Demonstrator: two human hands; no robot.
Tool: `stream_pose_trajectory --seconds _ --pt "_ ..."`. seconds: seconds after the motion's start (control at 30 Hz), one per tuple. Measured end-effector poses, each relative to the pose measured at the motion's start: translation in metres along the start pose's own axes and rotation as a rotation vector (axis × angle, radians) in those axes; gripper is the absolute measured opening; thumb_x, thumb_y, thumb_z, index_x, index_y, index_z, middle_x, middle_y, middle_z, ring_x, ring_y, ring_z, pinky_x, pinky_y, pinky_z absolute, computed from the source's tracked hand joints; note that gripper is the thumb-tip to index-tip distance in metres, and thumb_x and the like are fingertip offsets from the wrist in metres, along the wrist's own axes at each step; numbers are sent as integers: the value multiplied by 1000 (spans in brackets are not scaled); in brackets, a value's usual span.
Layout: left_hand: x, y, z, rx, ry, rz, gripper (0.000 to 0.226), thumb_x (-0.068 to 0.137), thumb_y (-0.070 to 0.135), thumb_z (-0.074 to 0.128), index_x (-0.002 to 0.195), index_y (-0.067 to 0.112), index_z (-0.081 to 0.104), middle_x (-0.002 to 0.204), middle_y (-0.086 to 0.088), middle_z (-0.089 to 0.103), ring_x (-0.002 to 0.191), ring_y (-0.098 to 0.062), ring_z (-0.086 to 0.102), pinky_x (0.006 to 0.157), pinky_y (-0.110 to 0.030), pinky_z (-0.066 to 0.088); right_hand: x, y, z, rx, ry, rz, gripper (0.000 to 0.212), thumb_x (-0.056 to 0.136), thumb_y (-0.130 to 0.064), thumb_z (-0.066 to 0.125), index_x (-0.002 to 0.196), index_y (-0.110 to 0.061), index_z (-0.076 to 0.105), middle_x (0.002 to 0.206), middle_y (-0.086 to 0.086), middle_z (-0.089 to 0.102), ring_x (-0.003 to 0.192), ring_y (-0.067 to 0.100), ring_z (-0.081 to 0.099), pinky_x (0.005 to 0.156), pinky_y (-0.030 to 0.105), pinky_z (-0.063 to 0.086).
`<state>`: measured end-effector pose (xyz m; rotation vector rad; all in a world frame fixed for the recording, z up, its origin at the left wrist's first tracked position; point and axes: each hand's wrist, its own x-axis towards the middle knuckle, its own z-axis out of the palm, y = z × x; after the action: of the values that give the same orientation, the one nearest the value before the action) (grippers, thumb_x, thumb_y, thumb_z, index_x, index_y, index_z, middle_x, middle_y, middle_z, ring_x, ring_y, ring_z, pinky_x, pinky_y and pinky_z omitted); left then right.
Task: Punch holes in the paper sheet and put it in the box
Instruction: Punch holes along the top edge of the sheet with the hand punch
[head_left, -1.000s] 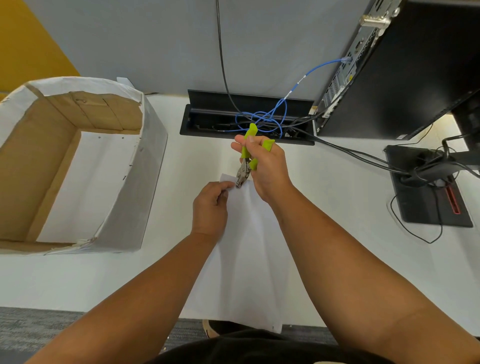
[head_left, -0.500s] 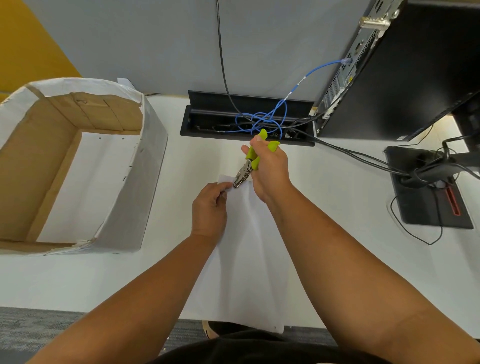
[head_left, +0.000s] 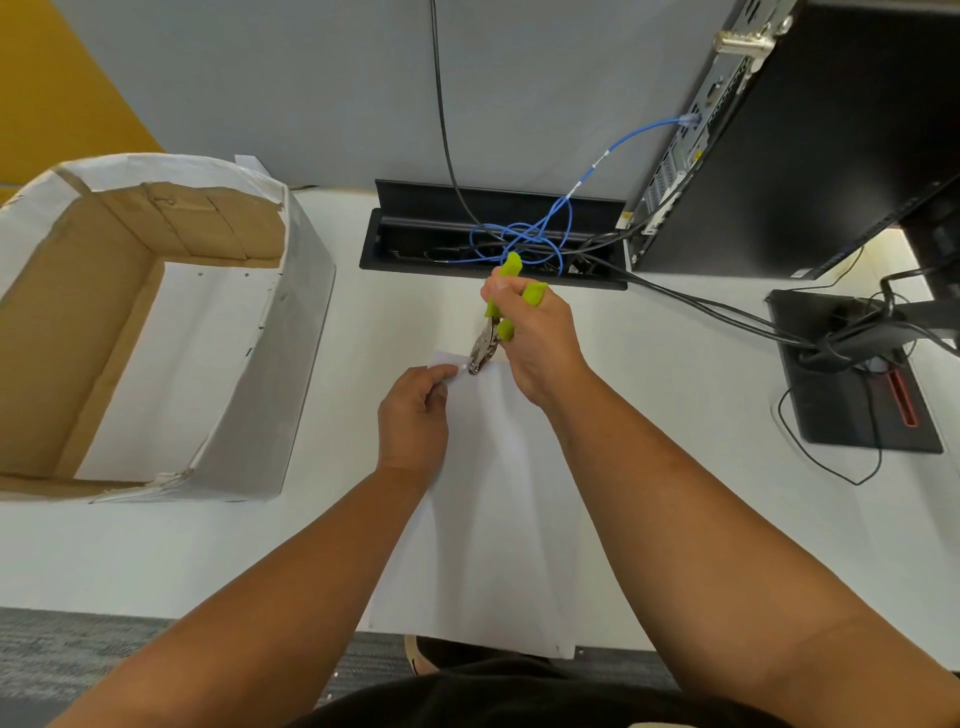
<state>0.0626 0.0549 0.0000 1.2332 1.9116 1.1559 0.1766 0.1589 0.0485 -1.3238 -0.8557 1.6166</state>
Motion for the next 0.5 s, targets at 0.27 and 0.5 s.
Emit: stream_pose_trajectory --seconds 0.27,0.5 --pt "-2 -3 -5 -39 19 -74 26 97 5 51 112 18 68 109 11 60 100 -4 55 85 4 34 0 -6 -7 -72 78 -25 23 94 -33 62 108 -16 66 103 -1 71 106 15 67 95 41 54" --pt "-10 -1 -3 -156 4 -82 29 94 3 53 100 29 65 101 18 61 95 14 55 84 1 38 -3 -5 -13 -51 103 -52 15 98 -35 55 106 -24 50 110 8 67 100 21 68 85 42 60"
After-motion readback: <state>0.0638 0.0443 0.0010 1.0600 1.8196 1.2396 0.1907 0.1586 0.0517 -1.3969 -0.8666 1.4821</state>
